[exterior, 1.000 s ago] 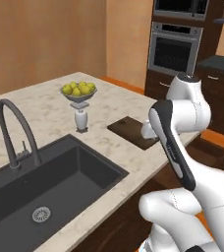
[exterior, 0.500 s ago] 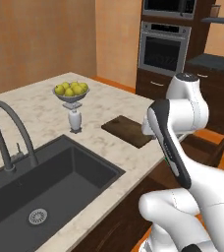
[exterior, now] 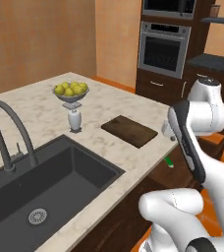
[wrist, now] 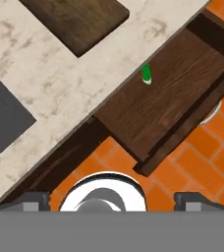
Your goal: Pick up the knife from the drawer and place it on the cutting board. Then place the meat from the plate to the cutting board.
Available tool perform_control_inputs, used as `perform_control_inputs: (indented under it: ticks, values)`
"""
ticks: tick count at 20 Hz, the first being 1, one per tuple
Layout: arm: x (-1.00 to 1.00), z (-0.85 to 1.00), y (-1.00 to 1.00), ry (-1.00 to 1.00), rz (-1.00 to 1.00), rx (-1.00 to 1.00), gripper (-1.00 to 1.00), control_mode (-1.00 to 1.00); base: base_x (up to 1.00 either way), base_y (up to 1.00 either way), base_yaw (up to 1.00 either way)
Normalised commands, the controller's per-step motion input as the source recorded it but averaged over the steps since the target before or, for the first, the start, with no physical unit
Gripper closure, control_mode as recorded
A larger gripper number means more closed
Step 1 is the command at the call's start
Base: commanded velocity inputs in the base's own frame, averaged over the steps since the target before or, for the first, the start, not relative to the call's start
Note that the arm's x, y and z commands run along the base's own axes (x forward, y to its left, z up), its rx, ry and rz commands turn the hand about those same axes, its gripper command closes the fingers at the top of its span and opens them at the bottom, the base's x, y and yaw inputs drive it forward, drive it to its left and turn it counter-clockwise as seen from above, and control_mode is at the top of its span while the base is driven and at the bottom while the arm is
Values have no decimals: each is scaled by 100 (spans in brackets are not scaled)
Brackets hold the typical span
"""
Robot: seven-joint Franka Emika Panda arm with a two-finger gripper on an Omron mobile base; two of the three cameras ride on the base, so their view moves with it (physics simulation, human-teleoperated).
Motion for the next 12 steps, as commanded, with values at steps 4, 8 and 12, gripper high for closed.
perform_control_inputs:
  ticks: [4, 8, 12]
  values:
    - [3, -58, -100, 5, 19, 0, -100, -100, 0, 0, 0]
    - [3, -68, -94, 13, 1, -2, -100, -100, 0, 0, 0]
    - [59, -42, -42, 8, 2, 0, -100, -100, 0, 0, 0]
